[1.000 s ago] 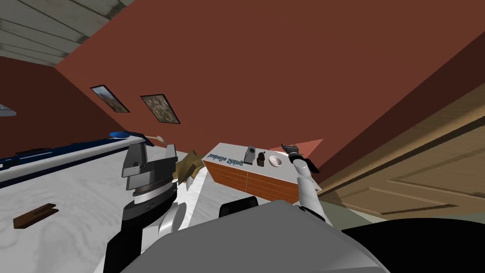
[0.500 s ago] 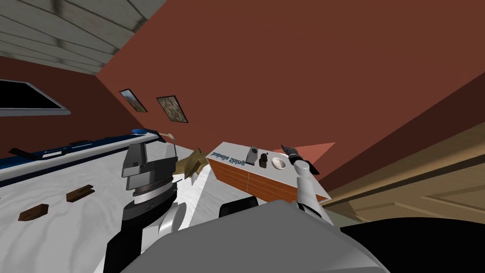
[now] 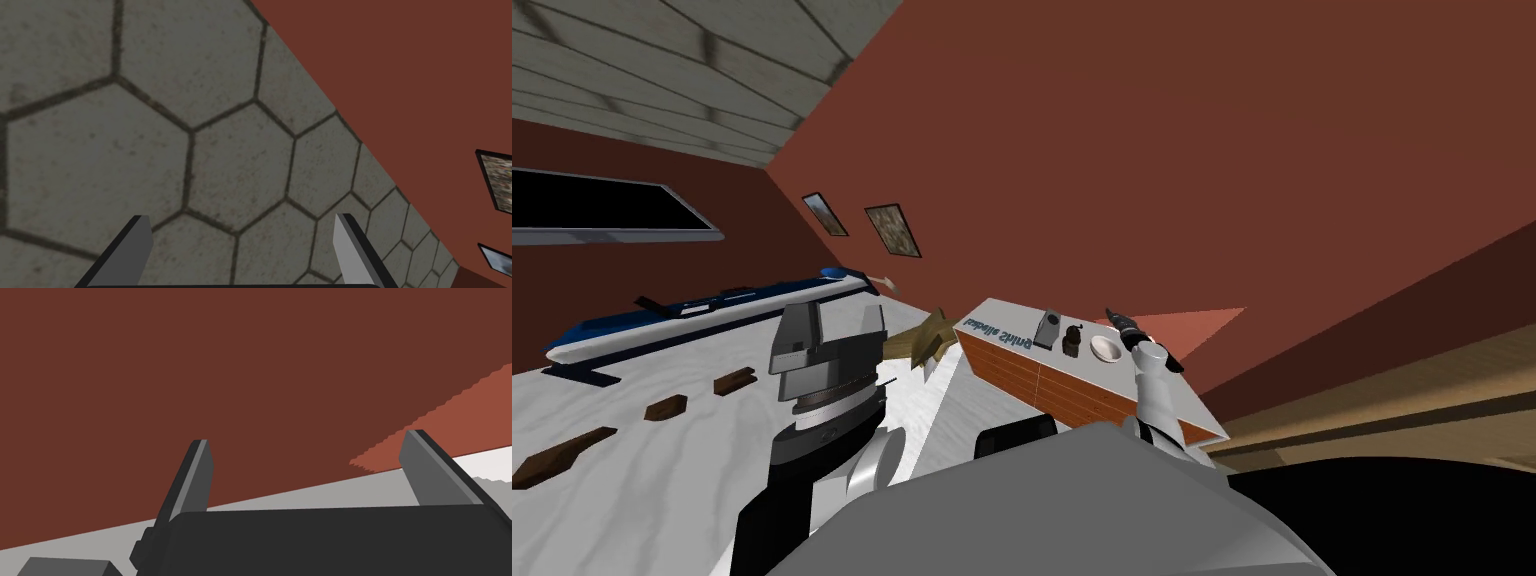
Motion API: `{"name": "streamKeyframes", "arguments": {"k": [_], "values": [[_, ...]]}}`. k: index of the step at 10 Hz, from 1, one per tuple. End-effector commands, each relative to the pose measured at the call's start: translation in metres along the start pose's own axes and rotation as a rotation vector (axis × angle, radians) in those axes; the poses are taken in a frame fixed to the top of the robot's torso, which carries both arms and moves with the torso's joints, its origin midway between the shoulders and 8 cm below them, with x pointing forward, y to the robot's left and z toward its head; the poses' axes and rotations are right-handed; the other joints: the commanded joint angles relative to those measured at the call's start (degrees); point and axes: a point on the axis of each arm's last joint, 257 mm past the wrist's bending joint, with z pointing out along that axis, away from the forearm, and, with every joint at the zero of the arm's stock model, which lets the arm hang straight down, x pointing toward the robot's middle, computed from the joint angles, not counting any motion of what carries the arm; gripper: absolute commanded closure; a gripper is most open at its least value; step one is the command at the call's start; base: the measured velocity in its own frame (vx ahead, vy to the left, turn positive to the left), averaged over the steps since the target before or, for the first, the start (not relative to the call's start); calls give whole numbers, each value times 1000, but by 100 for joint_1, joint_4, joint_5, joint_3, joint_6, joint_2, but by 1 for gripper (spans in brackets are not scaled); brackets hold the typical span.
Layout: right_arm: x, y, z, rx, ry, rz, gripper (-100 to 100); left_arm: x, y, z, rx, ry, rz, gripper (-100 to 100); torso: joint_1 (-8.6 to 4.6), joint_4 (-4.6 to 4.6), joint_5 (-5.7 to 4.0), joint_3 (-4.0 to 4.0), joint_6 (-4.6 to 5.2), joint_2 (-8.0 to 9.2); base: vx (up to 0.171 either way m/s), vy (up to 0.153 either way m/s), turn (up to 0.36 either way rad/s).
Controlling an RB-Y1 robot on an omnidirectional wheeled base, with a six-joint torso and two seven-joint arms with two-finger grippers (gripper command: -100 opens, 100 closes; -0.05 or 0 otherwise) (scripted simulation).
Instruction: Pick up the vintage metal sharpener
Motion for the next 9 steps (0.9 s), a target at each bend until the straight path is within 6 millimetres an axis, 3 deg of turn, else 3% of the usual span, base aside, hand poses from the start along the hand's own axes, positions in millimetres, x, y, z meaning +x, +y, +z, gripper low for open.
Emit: {"name": "streamKeyframes", "arguments": {"k": [1, 5, 8, 9], "values": [[-14, 4, 0, 7, -22, 105, -100, 0, 0, 0, 0, 0, 0, 0, 0, 0, 0, 0, 0, 0, -10, -32, 226], [-42, 8, -1, 19, -56, 317, -100, 0, 0, 0, 0, 0, 0, 0, -7, 1, -2, 3, -1, 5, -23, -49, 162], [-76, 8, -7, 32, -89, 566, -100, 0, 0, 0, 0, 0, 0, 0, -6, 1, -1, 2, -3, 3, -24, -51, 219], [-83, 9, -8, 28, -99, 579, -100, 0, 0, 0, 0, 0, 0, 0, -11, 1, -3, 2, 1, 4, -20, -46, 70]]}}
